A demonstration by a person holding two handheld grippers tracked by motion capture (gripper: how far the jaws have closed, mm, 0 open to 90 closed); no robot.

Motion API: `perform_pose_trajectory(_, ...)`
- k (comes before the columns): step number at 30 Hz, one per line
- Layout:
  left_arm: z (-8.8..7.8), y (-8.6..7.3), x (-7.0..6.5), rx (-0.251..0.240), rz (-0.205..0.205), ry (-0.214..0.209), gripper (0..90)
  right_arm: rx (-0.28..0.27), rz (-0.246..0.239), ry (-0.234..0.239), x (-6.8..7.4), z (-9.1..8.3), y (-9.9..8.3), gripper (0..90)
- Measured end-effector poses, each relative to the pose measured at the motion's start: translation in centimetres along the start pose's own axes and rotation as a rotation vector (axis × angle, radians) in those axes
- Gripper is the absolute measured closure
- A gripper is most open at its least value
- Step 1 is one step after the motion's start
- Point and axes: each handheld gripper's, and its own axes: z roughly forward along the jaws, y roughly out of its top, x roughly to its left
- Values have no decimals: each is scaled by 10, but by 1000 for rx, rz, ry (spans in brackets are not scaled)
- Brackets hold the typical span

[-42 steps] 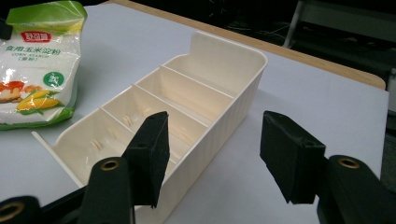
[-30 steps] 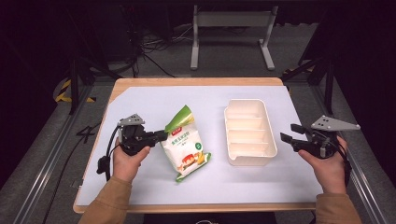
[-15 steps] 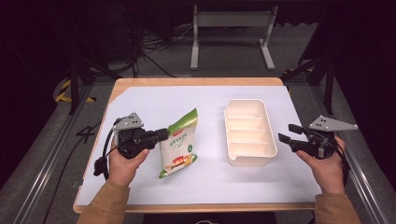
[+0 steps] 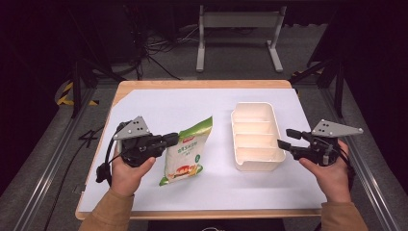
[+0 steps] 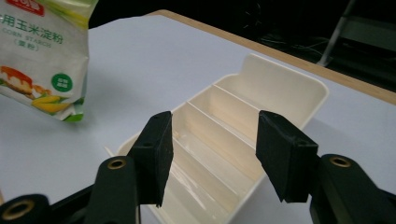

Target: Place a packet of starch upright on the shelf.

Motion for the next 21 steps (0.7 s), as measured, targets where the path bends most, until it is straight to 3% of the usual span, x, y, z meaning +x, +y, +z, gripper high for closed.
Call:
perform_pose_trajectory(3, -2, 3, -5, -15, 4, -7, 853, -6, -12, 19, 7, 1, 4, 460)
perform_pose_trajectory(11, 0, 14, -16, -44, 32, -45, 856, -24, -45, 132, 37, 13, 19, 452)
perform_pose_trajectory(15, 4, 18, -21, -45, 47, -60, 857, -20, -61, 159, 46, 19, 22, 449)
perform_pose_trajectory(21, 12, 24, -30, -49, 54, -93, 857, -24, -56, 251, 63, 33, 26, 435)
